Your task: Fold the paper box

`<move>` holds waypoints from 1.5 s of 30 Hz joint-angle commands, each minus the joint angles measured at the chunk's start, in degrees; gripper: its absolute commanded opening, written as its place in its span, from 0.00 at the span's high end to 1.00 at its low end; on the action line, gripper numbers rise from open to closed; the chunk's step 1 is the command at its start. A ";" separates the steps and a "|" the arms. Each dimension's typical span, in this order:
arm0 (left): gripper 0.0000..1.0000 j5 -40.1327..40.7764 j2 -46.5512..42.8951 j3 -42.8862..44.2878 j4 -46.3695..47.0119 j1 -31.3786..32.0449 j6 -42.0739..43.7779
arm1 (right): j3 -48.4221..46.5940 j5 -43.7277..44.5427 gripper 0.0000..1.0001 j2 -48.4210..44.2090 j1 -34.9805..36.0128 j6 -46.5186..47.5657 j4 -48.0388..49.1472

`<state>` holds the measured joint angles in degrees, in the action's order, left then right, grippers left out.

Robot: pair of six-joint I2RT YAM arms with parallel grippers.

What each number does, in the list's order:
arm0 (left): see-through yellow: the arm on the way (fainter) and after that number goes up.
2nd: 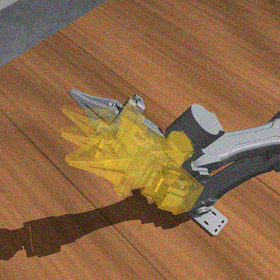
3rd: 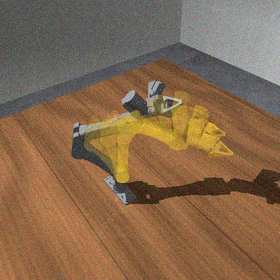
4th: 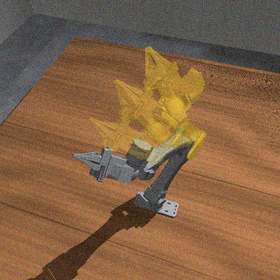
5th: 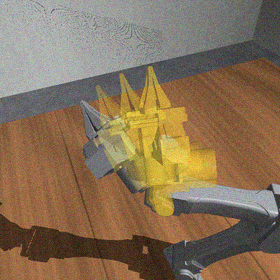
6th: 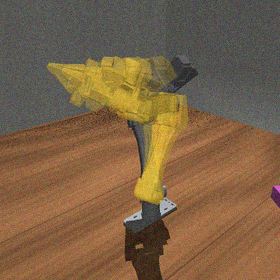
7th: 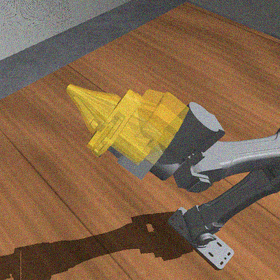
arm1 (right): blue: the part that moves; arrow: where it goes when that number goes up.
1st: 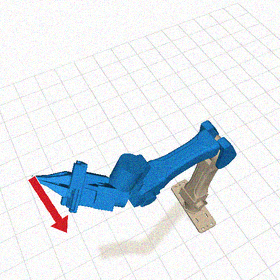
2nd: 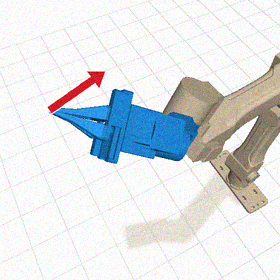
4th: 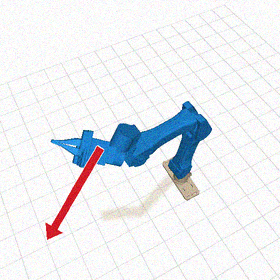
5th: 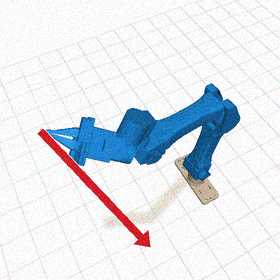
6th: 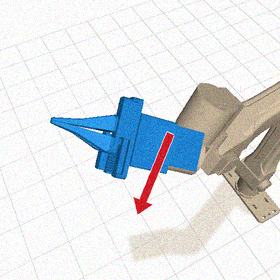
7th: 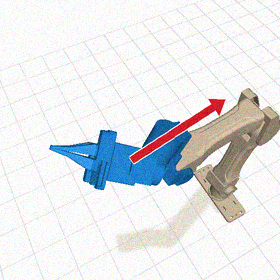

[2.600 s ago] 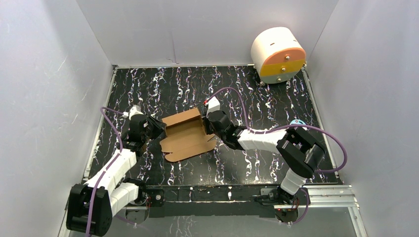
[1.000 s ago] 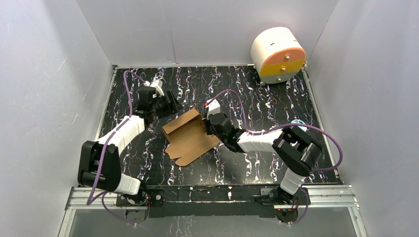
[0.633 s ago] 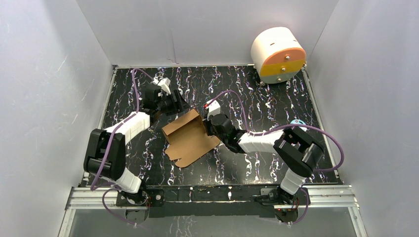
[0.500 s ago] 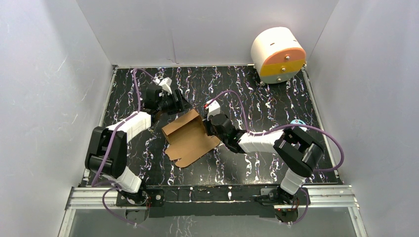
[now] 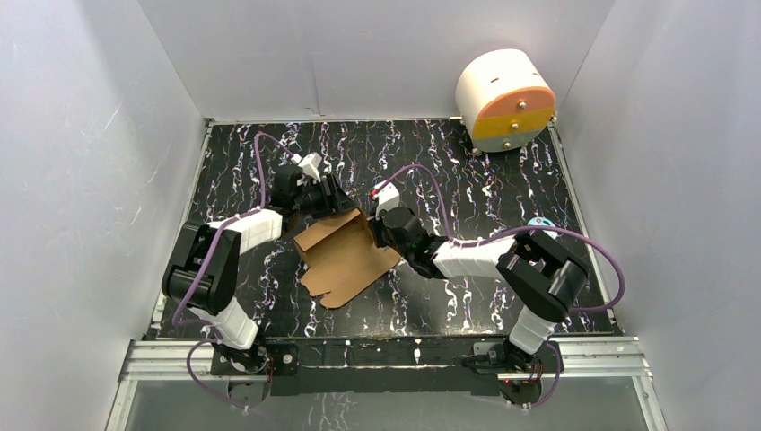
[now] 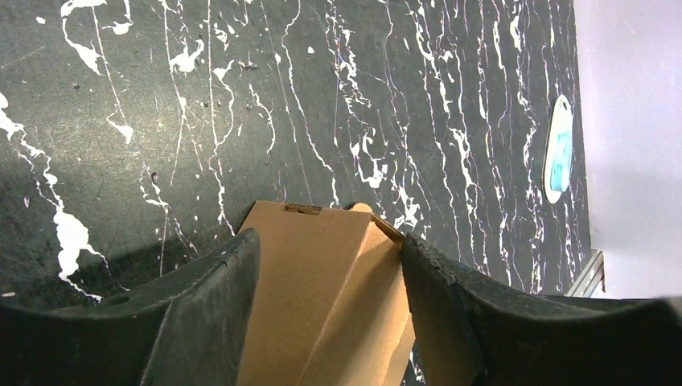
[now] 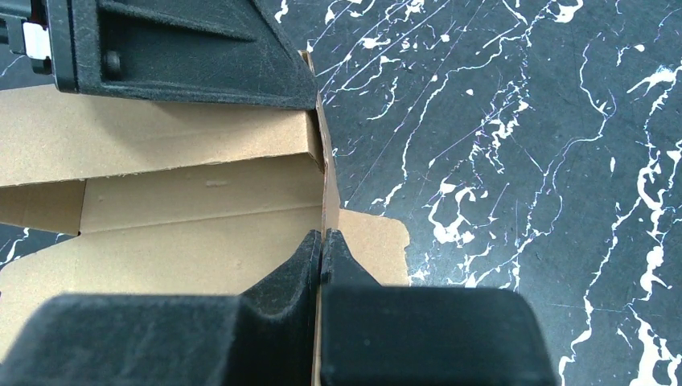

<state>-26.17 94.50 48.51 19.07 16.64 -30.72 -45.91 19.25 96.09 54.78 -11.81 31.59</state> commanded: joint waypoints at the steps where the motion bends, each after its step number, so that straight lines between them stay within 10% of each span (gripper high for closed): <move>1: 0.39 -0.31 -1.90 -2.29 3.05 0.40 0.48 | 0.47 -0.61 1.00 -1.57 0.18 0.12 3.36; 19: 0.40 0.89 -2.75 -2.37 2.47 0.40 1.05 | 4.85 -13.49 0.63 -11.41 -4.56 9.59 6.60; 45: 0.41 -1.97 -2.46 -2.38 4.05 0.36 -4.63 | 6.47 -38.50 0.48 4.39 -12.23 15.26 24.19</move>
<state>-26.37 93.95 46.54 22.28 16.91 -34.41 -38.57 -14.15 99.53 42.50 3.42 47.16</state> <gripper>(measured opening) 0.594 0.508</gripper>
